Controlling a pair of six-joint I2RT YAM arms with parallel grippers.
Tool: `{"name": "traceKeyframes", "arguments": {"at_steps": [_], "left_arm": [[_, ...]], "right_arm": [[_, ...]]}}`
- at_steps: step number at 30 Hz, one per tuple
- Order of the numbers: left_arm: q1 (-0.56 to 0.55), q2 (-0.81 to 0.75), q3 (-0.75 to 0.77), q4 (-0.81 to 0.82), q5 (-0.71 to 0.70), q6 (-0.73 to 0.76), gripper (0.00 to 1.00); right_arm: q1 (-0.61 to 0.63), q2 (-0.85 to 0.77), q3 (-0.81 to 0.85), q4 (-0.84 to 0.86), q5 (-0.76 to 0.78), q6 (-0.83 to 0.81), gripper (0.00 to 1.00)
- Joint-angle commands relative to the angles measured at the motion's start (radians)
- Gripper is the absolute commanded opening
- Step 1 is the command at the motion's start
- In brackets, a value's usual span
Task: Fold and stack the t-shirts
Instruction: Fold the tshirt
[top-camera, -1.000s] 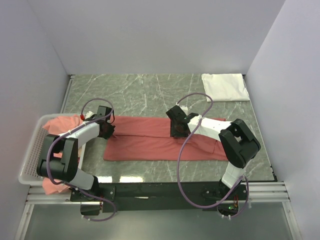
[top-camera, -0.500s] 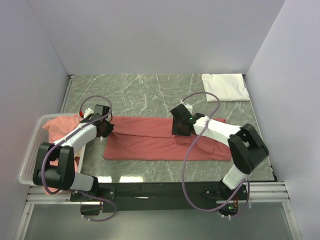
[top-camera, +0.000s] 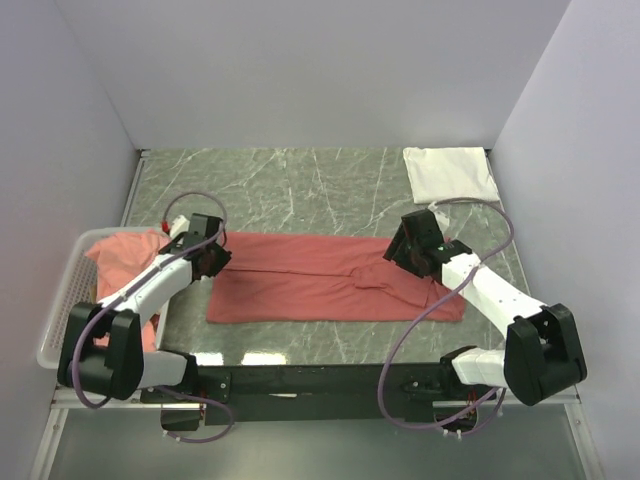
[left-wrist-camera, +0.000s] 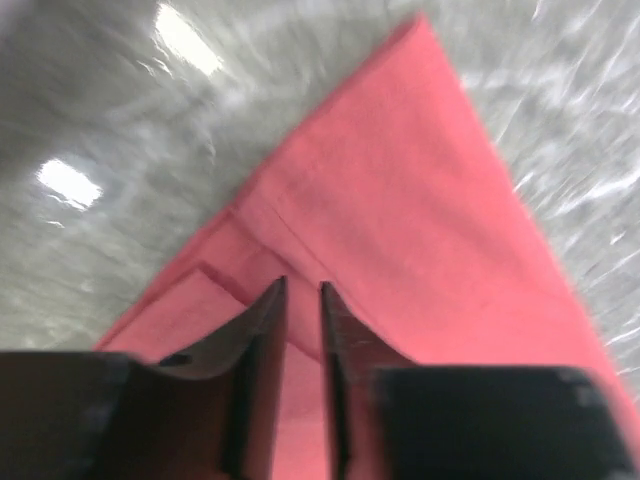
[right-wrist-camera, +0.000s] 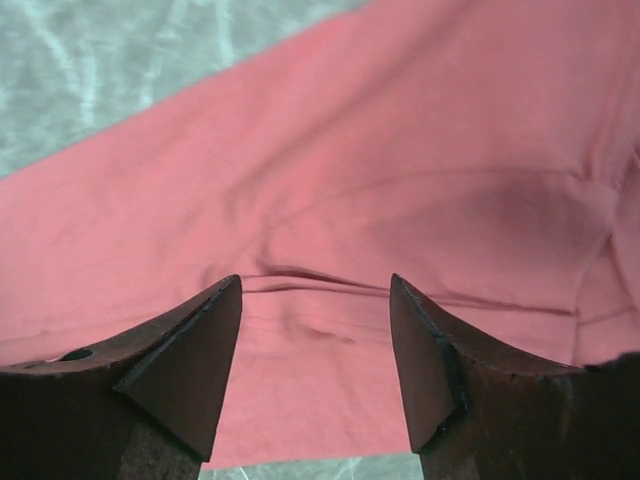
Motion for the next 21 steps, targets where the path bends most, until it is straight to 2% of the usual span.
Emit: {"name": "traceKeyframes", "arguments": {"at_steps": [1, 2, 3, 6, 11, 15, 21], "left_arm": [[-0.070, 0.060, 0.028, 0.039, 0.004, -0.004, 0.22], [-0.096, 0.080, 0.043, 0.030, -0.011, -0.006, 0.20], [-0.154, 0.097, 0.057, 0.012, -0.049, -0.004, 0.11], [-0.249, 0.137, 0.074, 0.002, -0.091, -0.017, 0.01], [-0.324, 0.196, 0.047, 0.031, -0.105, 0.008, 0.01], [-0.372, 0.249, 0.030, 0.027, -0.137, 0.013, 0.01], [-0.421, 0.262, -0.024, 0.001, -0.155, -0.035, 0.01]], "right_arm": [[-0.033, -0.020, -0.045, -0.017, -0.026, 0.068, 0.67], [-0.037, -0.031, -0.065, -0.010, -0.030, 0.085, 0.67], [-0.048, -0.064, -0.088, -0.003, -0.033, 0.118, 0.67], [-0.057, -0.110, -0.162, 0.025, -0.030, 0.179, 0.67], [-0.066, -0.045, -0.143, 0.042, -0.021, 0.176, 0.67], [-0.062, 0.130, -0.032, 0.011, 0.031, 0.123, 0.67], [-0.021, 0.319, 0.088, 0.010, 0.007, 0.096, 0.67]]}}
